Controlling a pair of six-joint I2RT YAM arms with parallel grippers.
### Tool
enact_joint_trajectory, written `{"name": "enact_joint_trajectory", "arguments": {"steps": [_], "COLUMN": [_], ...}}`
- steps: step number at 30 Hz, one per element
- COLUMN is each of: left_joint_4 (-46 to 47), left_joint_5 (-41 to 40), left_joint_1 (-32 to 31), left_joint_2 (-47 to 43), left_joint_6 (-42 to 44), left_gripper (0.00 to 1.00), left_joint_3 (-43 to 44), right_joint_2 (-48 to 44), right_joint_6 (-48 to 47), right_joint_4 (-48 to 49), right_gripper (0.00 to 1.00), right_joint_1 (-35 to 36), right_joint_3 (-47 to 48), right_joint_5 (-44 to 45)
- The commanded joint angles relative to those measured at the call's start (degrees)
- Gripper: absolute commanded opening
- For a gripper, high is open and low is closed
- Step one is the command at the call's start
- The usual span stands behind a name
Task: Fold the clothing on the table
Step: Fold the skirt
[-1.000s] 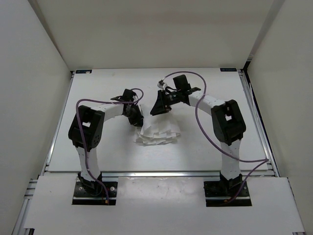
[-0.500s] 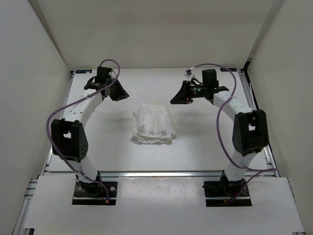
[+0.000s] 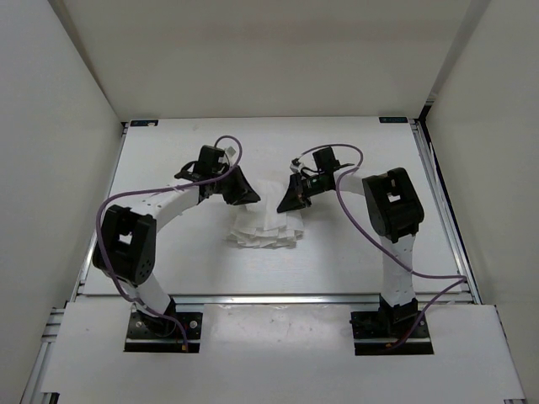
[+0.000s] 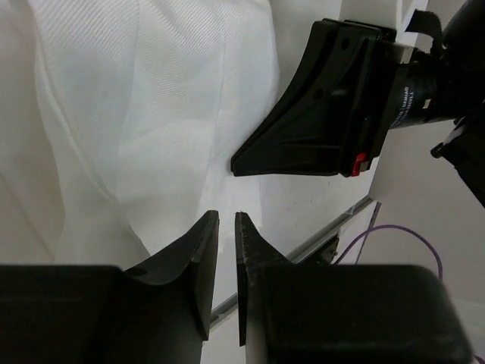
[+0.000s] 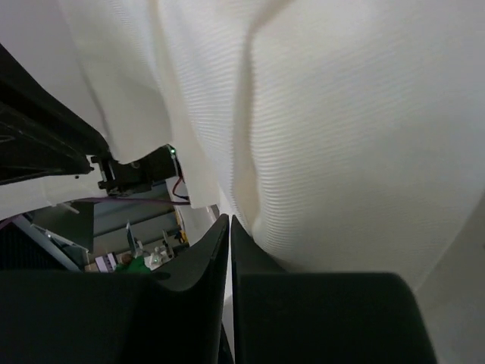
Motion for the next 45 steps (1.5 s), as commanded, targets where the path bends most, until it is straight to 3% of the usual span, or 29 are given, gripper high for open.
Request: {"name": "enact_joint_trajectory", "arguments": {"steps": [1,8,12,16,20,23,26,28,29,31,36,40,45], "left_joint_4": [7.06,-2.23,-6.26,-10.76,-11.47,-10.07,-13.48,-14.72,-15.51,-15.86,-17.36,-17.01,-18.06], "left_joint_5": [1.31,-14.22,-16.95,-22.40,-20.32,-17.93,-17.93,-18.28,-19.24,-20.39,-21.70,-23.21,-21.71], "left_joint_1": [0.07,2.26,7.36,8.60,9.30,9.13,8.34,8.16,8.25,8.51,8.52,5.96,6.14], "left_joint_2": [0.33,-0.27,-0.89,-0.89,-6.05,-12.56,-15.83,-18.19,-18.47,-20.48,-22.16,-21.03,-16.54], "left_joint_6": [-1.56,4.14,4.93,7.66,7.93,7.05,8.97,10.03,10.30,10.65,11.79,12.58,14.07], "left_gripper": [0.25,0.19,0.15,0.14,0.14,0.14,0.18,0.26,0.35,0.43,0.45,0.53,0.55], "left_joint_3": [-3.43,-7.74,-11.09,-10.04,-8.99,-6.97,-2.05,-1.69,-2.82,-5.63,-12.14,-14.78,-16.54], "right_joint_2": [0.27,-0.17,-0.70,-3.59,-9.65,-19.91,-29.05,-33.65,-35.84,-38.92,-46.75,-46.94,-45.00], "right_joint_6": [-4.95,-7.77,-9.08,-11.10,-14.52,-14.72,-12.97,-11.03,-10.50,-11.02,-12.25,-14.02,-12.78], "right_joint_4": [-7.26,-11.49,-12.90,-15.96,-20.71,-21.69,-20.29,-19.67,-19.49,-19.14,-18.69,-24.13,-23.98], "right_gripper": [0.07,0.06,0.06,0.06,0.10,0.17,0.37,0.55,0.56,0.56,0.55,0.55,0.53], "right_joint_1": [0.33,-0.29,-0.55,-0.90,-1.17,-1.08,-1.34,-4.49,-6.68,-9.67,-20.31,-21.99,-22.09], "right_joint_3": [2.36,0.42,-0.11,1.03,2.44,1.92,-1.23,-5.53,-6.69,-12.73,-24.62,-27.08,-28.84], "right_joint_5": [4.15,10.48,12.42,15.22,18.03,20.14,22.95,24.80,24.99,24.64,29.27,40.78,41.34]}}
